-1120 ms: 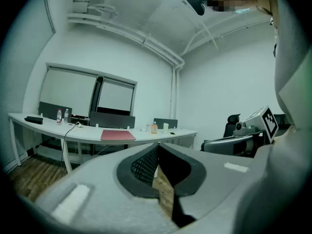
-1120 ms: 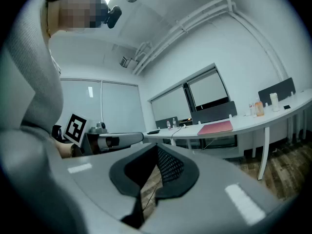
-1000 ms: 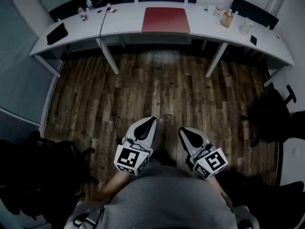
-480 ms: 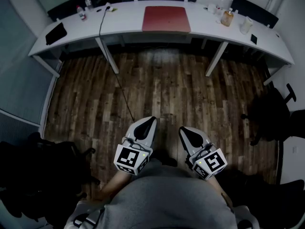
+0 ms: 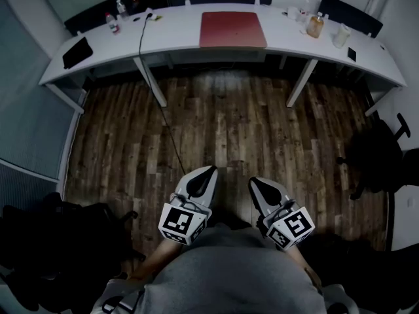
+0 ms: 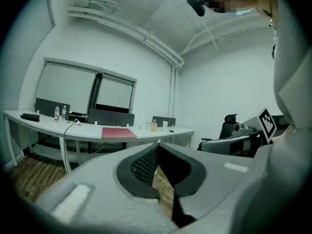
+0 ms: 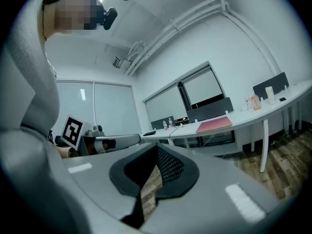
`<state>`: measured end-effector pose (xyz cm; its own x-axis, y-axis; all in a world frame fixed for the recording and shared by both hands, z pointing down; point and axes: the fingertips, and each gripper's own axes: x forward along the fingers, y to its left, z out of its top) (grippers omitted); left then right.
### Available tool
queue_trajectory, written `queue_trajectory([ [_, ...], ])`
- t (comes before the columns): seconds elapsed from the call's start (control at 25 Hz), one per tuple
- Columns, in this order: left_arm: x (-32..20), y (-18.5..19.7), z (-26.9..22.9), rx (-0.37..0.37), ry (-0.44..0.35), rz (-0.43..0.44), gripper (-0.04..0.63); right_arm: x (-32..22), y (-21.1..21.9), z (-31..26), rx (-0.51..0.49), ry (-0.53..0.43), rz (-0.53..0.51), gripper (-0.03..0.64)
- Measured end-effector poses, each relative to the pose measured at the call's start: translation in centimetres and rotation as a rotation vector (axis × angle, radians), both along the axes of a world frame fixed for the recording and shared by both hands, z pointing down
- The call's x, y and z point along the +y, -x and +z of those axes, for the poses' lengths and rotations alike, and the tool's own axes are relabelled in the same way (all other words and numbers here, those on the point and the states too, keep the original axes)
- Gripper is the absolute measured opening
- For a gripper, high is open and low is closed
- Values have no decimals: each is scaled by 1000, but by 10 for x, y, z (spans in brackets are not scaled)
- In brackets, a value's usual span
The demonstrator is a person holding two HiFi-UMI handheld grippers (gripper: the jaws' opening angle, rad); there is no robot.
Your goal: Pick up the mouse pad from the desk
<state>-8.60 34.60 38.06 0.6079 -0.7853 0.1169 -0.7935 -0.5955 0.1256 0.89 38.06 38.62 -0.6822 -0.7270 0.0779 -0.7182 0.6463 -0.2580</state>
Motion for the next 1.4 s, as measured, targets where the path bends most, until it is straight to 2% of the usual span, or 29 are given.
queue_trajectory([
  [0.24, -10, 21, 14, -4, 39, 19, 0, -4, 17, 20, -36, 61, 32, 2],
  [0.52, -33, 17, 4, 14, 7, 44, 0, -29, 9, 16, -44, 55, 84, 2],
  [0.72, -52, 5, 17, 1, 20, 56, 0, -50, 6, 25, -43, 70, 62, 2],
  [1.0, -122, -12, 12, 0, 22, 23, 0, -123, -16, 15, -50, 41, 41, 2],
  [1.4, -214, -41, -18, 15, -33, -48, 0, -221, -42, -12, -39, -10, -32, 2],
])
